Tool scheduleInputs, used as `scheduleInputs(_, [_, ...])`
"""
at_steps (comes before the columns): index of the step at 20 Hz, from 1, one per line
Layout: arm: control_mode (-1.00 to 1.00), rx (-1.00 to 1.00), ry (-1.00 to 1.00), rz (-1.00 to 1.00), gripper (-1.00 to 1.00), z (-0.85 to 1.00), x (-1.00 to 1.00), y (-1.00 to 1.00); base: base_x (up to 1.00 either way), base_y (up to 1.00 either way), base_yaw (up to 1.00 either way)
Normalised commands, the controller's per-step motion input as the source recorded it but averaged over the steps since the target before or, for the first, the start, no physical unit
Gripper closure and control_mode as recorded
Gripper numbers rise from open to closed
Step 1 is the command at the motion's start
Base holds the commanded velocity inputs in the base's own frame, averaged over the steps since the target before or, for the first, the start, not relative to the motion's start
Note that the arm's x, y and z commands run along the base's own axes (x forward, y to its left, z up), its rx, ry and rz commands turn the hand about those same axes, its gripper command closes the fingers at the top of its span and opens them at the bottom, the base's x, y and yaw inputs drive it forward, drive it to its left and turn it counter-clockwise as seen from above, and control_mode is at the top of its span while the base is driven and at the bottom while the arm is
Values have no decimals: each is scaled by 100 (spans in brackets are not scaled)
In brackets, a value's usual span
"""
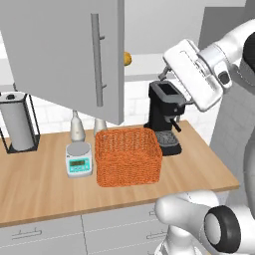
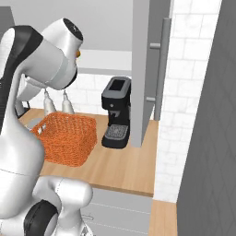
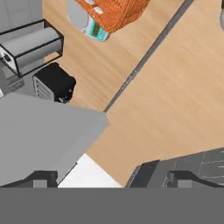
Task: Open the cabinet, pick up the bread from the cabinet and place it in the basket. Then move the basket to the dining counter.
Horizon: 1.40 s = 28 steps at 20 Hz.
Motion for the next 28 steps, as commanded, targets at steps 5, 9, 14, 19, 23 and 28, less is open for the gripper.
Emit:
scheduleInputs(5, [-100, 6, 0, 20, -100, -24, 61, 44, 0, 0, 0])
scheduleInputs(9, [-100, 18, 0, 14, -100, -18, 79, 33, 0, 0, 0])
scheduleInputs(14, [-100, 17, 0, 19, -100, -3, 53, 60, 0, 0, 0])
scheduleInputs(19, [-100, 17, 0, 18, -100, -1, 35, 75, 0, 0, 0])
scheduleInputs(23, [-100, 18, 0, 17, -100, 0, -2, 94, 0, 0, 0])
scheduleInputs(28, [-100, -6, -3, 10, -100, 1, -13, 100, 0, 0, 0])
